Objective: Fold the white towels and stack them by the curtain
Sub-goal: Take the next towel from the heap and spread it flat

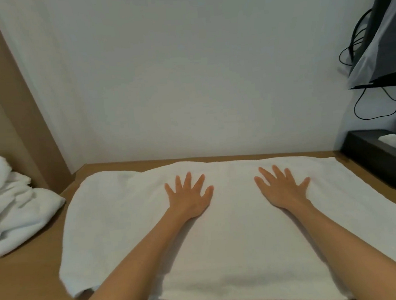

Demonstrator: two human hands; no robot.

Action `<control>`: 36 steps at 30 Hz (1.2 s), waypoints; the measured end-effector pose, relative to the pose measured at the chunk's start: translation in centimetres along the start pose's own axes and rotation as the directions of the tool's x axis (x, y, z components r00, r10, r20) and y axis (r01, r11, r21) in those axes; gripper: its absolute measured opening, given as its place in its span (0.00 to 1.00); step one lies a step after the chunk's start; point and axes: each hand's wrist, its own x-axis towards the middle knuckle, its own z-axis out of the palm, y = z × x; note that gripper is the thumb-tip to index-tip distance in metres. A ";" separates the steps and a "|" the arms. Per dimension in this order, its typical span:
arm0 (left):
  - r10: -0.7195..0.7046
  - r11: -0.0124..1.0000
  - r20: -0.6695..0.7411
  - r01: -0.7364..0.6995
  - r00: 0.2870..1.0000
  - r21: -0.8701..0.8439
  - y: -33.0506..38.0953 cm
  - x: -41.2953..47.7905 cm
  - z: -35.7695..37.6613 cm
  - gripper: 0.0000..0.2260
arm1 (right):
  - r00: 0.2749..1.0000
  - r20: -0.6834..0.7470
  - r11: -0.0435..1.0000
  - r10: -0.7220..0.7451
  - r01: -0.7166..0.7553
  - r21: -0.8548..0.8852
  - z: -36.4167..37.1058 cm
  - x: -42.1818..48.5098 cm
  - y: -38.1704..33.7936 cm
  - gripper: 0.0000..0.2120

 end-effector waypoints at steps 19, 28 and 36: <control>-0.545 0.826 -0.339 0.424 0.766 -0.371 -18.6 -7.2 -5.8 0.23 | 0.776 -0.269 0.757 -0.570 0.624 0.194 0.9 -4.0 -20.1 0.19; -0.516 0.769 -0.129 0.392 0.847 -0.505 -21.6 -7.8 -5.7 0.20 | 0.709 -0.176 0.686 -0.683 0.706 0.177 5.1 -4.6 -27.6 0.19; 0.077 -0.088 -0.071 -0.064 0.994 -0.994 -19.3 -10.9 -8.8 0.13 | 0.787 -0.337 0.717 -0.517 0.613 0.331 5.4 -4.5 -26.8 0.16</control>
